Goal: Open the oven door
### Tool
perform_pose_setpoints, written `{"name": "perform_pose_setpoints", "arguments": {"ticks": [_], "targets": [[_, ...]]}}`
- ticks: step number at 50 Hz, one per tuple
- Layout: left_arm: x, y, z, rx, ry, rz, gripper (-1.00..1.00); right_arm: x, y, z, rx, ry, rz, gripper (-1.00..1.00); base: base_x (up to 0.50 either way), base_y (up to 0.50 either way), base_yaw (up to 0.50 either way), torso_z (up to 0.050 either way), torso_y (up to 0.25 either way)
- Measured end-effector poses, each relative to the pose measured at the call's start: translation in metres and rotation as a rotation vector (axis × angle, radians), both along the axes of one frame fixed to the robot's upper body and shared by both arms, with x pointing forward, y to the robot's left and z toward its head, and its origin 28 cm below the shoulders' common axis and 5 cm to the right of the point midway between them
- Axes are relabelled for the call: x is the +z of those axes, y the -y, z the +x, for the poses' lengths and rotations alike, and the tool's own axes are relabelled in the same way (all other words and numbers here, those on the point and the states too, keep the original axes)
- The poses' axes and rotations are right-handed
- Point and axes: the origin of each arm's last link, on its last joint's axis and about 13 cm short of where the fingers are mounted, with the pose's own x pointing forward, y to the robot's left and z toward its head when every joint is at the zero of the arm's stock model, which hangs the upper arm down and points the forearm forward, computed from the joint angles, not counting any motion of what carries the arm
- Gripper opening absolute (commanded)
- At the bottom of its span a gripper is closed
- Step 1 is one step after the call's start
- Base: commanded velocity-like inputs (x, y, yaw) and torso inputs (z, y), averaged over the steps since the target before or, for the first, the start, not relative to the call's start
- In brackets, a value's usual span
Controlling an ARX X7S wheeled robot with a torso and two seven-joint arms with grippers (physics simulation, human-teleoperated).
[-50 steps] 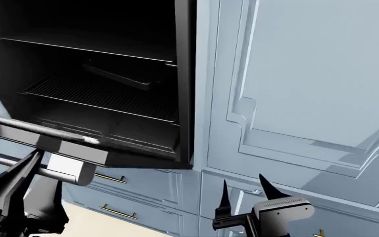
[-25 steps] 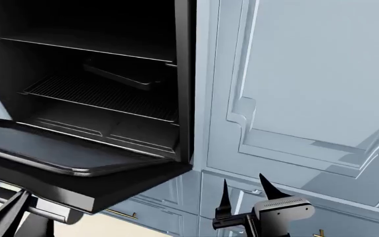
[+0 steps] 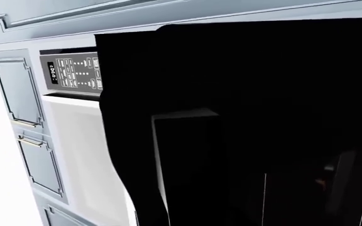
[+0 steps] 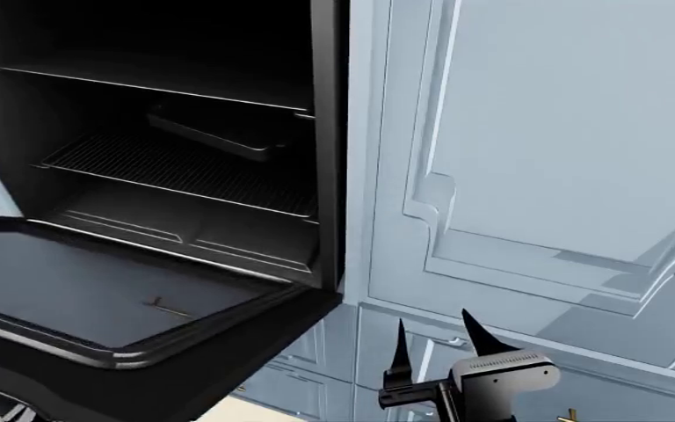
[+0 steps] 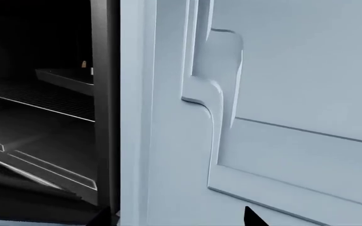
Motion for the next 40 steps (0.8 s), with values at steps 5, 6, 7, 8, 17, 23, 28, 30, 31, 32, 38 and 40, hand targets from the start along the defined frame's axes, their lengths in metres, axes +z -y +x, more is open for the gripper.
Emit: {"name": "perform_pose_setpoints", "arguments": {"ticks": [5,6,7,8,17,23,28,30,31,32,38,40], "targets": [[-0.006,-0.002,-0.004,0.006,0.010,0.015,-1.00,0.000,0.000,0.000,-0.001,0.000,-0.001,1.00,0.00,0.00,0.01,0.002,0.004],[-0.008,-0.003,-0.005,0.007,0.013,0.018,-1.00,0.000,0.000,0.000,-0.001,0.001,-0.001,1.00,-0.01,0.00,0.01,0.000,0.000],[-0.009,-0.003,-0.006,0.008,0.015,0.021,-1.00,0.000,0.000,0.000,-0.001,0.001,-0.001,1.00,0.00,0.00,0.01,0.000,0.012],[-0.010,-0.003,-0.007,0.010,0.016,0.025,-1.00,0.000,0.000,0.000,-0.001,0.001,-0.001,1.00,-0.01,0.00,0.01,0.000,0.000],[-0.015,-0.005,-0.015,0.029,0.008,0.051,-1.00,-0.001,0.000,0.000,-0.003,0.002,-0.001,1.00,-0.01,0.00,0.01,0.002,0.005],[-0.015,-0.005,-0.020,0.043,-0.009,0.066,-1.00,-0.001,0.000,0.000,-0.003,0.002,-0.001,1.00,-0.01,0.00,0.00,0.002,0.004],[-0.015,-0.005,-0.024,0.053,-0.019,0.080,-1.00,-0.001,0.000,0.000,-0.003,0.002,0.000,1.00,-0.01,0.00,0.00,0.002,0.004],[-0.016,-0.005,-0.026,0.056,-0.024,0.087,-1.00,-0.001,0.000,0.000,-0.003,0.002,0.000,1.00,-0.01,0.00,0.00,0.000,0.005],[-0.016,-0.005,-0.026,0.057,-0.025,0.090,-1.00,-0.001,0.000,0.000,-0.003,0.002,0.000,1.00,0.00,0.00,0.00,0.000,0.000],[-0.016,-0.006,-0.027,0.059,-0.026,0.093,-1.00,-0.001,0.000,0.000,-0.003,0.002,0.000,1.00,-0.01,0.00,0.00,0.000,0.011],[-0.019,-0.007,-0.031,0.064,-0.030,0.113,-1.00,0.000,0.000,0.000,-0.003,0.003,0.000,1.00,-0.01,0.00,0.00,0.002,0.004],[-0.020,-0.008,-0.032,0.066,-0.030,0.119,-1.00,0.000,0.000,0.000,-0.003,0.003,0.000,1.00,-0.01,0.00,0.00,0.005,0.006]]}}
